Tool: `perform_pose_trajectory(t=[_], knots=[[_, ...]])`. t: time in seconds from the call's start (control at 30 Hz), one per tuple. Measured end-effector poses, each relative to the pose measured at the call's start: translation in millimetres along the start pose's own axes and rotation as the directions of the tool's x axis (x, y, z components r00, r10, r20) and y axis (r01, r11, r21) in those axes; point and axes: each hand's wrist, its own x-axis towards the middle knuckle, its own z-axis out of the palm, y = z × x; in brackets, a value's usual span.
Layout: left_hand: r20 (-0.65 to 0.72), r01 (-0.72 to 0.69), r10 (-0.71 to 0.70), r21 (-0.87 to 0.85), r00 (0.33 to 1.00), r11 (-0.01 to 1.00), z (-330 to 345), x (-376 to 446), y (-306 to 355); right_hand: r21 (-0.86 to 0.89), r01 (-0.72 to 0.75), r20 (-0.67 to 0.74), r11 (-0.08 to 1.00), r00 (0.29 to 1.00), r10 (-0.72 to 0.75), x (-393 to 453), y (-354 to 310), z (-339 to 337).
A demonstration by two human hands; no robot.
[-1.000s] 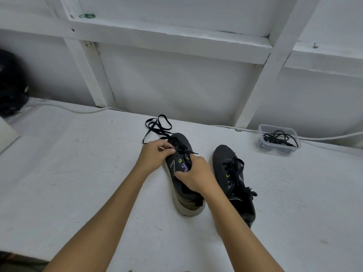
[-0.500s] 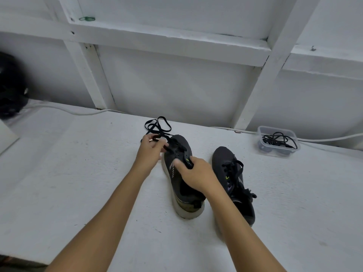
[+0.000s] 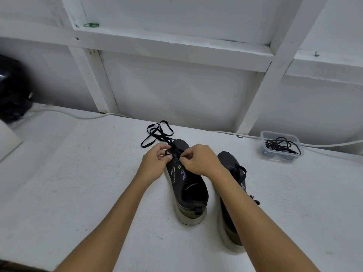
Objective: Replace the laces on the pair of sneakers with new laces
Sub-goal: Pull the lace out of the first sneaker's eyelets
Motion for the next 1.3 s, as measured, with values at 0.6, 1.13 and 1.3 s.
perform_pose_trajectory(t=[0.6,1.13,1.3], knots=[[0.036,0.072,-0.069,-0.103,0.997,0.992,1,1,0,0.073,0.028,-0.069,0.997,0.997,-0.023,15,8,24],[0.029,-0.022,0.022,0.000,0.999,1.000,2,-1,5,0.012,0.150,-0.082,0.989,0.986,-0.148,12,6,31],[-0.050,-0.001,0.001,0.000,0.999,1.000,4,-4,2,0.002,0.135,-0.094,0.991,0.986,-0.134,11,7,35]])
